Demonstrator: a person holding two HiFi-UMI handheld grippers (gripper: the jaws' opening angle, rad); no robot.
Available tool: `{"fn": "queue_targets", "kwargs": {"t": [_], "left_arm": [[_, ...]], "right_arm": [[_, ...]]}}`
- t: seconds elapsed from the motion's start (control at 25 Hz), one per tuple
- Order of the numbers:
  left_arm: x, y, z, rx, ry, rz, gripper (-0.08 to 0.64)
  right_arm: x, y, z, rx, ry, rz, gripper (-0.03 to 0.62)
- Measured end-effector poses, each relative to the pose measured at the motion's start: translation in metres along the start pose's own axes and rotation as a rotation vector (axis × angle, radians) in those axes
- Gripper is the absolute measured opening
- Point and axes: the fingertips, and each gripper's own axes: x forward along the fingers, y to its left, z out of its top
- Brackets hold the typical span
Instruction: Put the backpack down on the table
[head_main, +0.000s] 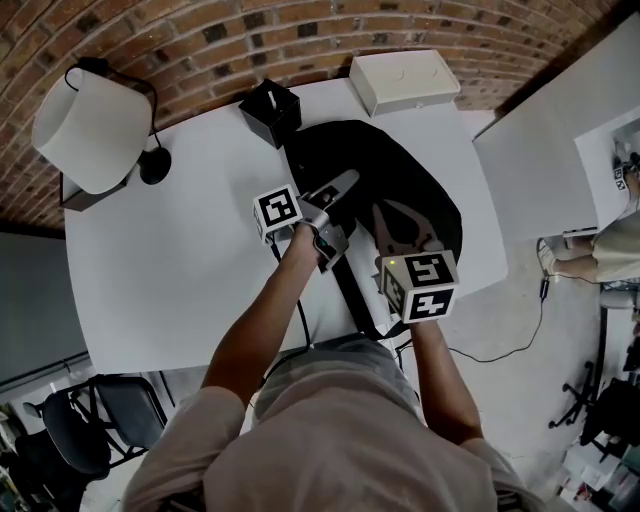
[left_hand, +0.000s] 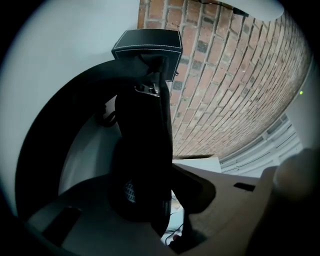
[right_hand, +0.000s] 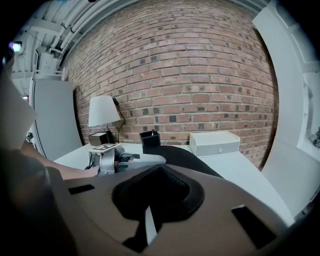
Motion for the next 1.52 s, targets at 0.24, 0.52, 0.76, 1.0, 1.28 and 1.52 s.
{"fn": "queue_targets", "kwargs": {"t": [0.24,0.52,0.76,1.0,1.28,1.52], "left_arm": [[-0.006,0.011,0.002,0.015,0.019,0.021,0.096],[-0.010,0.022,0.004,0.032,0.026,0.040,0.114],[-0.013,0.031,0.004,0.057,0.027,0.077,0.154],[-0.018,0.037,0.006,0.093,0.050,0.121,0.190],[-0.027,0.040,0.006,0.085,0.054,0.154,0.198],[-0.041,0.041,0.008,0.077,0.046,0.191,0.198]], "right_arm": [[0.015,0.009,-0.008,-0.005,0.027,0.035,0.002],[0.028,0.012,-0.013,-0.001,0.040,0.066,0.002],[0.036,0.013,-0.016,0.008,0.046,0.084,0.002],[0.042,0.015,-0.018,0.011,0.050,0.094,0.002],[0.040,0.015,-0.017,0.016,0.046,0.088,0.002],[0.036,0.021,-0.015,0.023,0.039,0.085,0.002]]}}
